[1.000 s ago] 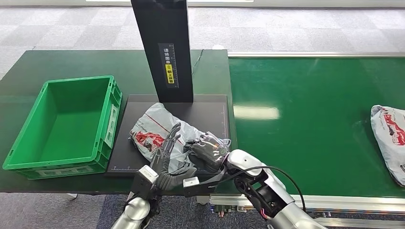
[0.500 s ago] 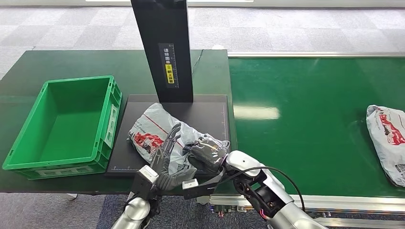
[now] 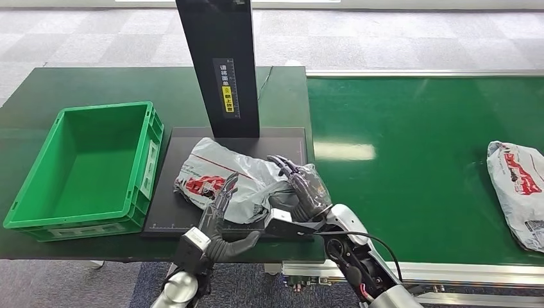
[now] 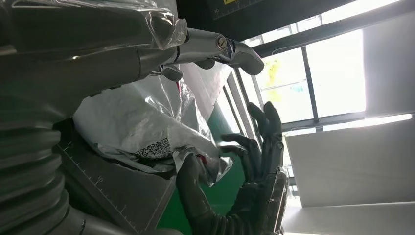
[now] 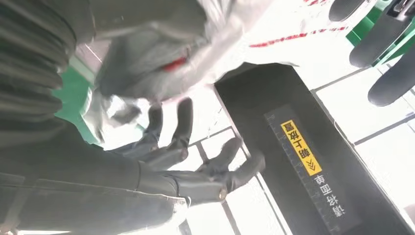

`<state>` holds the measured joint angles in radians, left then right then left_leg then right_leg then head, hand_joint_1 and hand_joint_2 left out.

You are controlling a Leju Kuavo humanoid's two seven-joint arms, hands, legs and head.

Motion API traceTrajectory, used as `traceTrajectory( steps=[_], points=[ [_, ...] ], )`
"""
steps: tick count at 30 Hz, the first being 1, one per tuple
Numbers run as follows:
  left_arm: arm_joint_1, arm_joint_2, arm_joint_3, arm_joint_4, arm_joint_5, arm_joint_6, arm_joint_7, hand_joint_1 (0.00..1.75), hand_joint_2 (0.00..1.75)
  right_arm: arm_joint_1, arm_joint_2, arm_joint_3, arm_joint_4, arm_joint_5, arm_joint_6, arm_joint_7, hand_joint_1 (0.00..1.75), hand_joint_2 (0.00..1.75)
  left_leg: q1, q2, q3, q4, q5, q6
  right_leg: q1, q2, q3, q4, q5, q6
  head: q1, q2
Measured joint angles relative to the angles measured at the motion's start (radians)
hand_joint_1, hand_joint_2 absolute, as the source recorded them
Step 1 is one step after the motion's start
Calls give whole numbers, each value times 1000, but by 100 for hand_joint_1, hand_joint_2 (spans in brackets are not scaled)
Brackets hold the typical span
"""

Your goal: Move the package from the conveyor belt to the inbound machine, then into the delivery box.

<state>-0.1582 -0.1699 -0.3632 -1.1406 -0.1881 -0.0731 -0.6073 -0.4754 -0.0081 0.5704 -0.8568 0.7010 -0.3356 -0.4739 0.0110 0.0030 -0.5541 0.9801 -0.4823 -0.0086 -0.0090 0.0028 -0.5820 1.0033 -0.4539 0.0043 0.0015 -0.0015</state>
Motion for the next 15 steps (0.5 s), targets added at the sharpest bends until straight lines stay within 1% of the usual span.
traceTrajectory(
  steps=[9,15],
  points=[
    [0,2,2,0,-4,1,0,0,175,28,14,-63,-36,-1,-23,-1,0,175,0,-1,0,0,0,0,0,0,0,0,0,0,0,0],
    [0,0,4,0,-8,1,0,0,175,61,16,-108,-102,-33,-71,-34,0,175,0,-1,0,0,0,0,0,0,0,0,0,0,0,0]
  ],
)
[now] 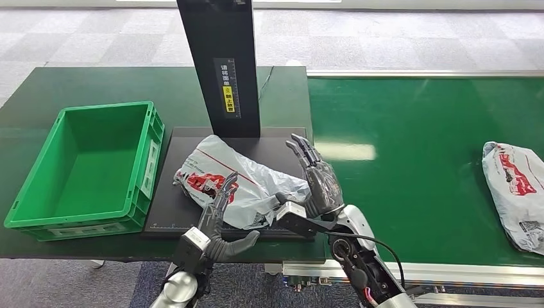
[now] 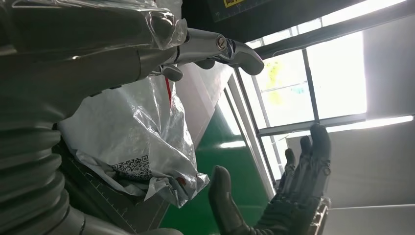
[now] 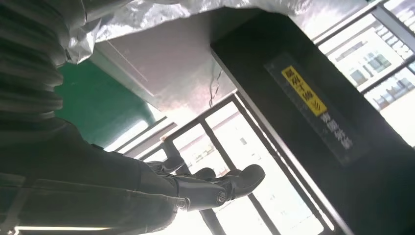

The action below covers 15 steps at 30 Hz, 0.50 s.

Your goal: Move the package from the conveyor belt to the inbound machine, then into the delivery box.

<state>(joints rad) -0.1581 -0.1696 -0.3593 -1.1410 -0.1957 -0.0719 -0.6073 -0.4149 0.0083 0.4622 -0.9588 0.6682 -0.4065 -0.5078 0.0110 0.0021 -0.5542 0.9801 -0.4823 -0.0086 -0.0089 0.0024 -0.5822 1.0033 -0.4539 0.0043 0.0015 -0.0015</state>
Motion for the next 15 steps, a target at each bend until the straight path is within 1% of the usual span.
traceTrajectory(
  steps=[6,15],
  points=[
    [0,-2,0,0,0,0,0,0,175,21,-1,-30,-45,-10,-5,-9,0,175,0,0,0,0,0,0,0,0,0,0,0,0,0,0],
    [0,-2,1,-2,0,0,0,0,175,30,-1,-42,-61,-10,-5,-9,0,175,0,0,0,0,0,0,0,0,0,0,0,0,0,0]
  ],
)
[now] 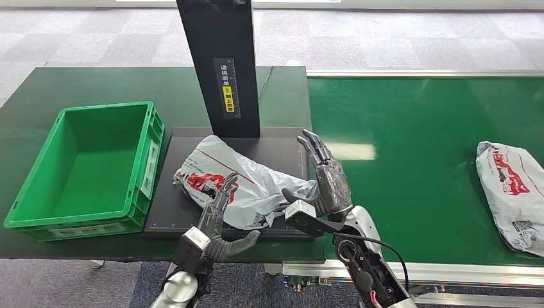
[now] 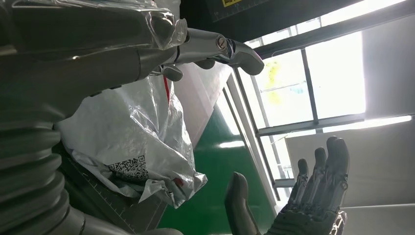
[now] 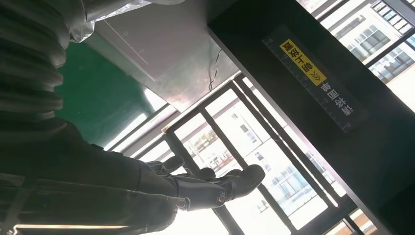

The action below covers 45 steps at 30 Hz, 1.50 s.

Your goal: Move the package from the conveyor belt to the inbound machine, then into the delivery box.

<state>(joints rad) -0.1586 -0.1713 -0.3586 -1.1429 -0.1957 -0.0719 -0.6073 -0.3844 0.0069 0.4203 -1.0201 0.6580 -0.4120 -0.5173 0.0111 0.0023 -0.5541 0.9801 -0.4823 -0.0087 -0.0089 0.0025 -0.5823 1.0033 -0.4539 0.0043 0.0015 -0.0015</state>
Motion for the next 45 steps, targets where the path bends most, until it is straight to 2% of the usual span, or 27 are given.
traceTrajectory(
  steps=[45],
  points=[
    [0,0,0,0,0,0,0,0,175,1,0,-1,-5,0,0,0,0,175,0,0,0,0,0,0,0,0,0,0,0,0,0,0]
  ],
)
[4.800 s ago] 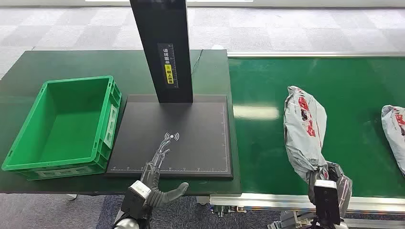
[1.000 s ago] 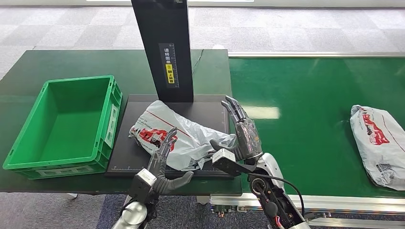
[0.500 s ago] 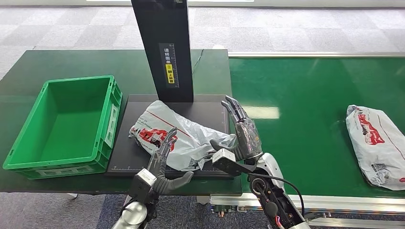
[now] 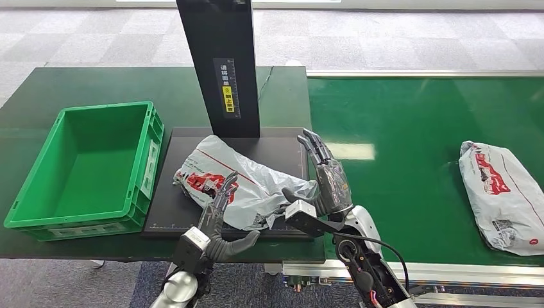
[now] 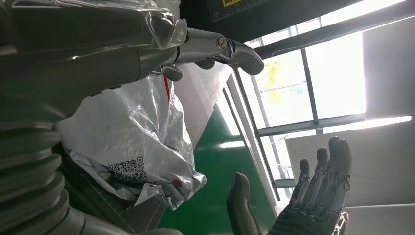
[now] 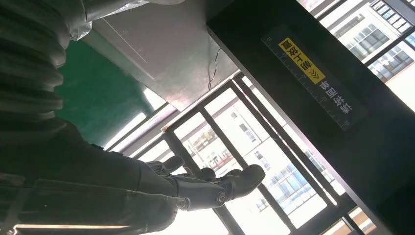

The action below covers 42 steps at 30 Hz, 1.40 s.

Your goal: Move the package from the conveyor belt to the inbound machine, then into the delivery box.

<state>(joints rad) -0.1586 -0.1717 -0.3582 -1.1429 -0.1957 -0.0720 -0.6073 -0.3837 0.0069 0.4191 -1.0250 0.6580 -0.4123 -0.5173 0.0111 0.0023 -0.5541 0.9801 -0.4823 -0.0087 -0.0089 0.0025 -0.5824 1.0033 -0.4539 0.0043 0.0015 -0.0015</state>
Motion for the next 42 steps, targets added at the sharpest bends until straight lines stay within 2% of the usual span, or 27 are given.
traceTrajectory(
  steps=[42],
  points=[
    [0,0,2,0,0,0,0,0,175,0,0,0,0,0,0,0,0,175,0,0,0,0,0,0,0,0,0,0,0,0,0,0]
  ],
)
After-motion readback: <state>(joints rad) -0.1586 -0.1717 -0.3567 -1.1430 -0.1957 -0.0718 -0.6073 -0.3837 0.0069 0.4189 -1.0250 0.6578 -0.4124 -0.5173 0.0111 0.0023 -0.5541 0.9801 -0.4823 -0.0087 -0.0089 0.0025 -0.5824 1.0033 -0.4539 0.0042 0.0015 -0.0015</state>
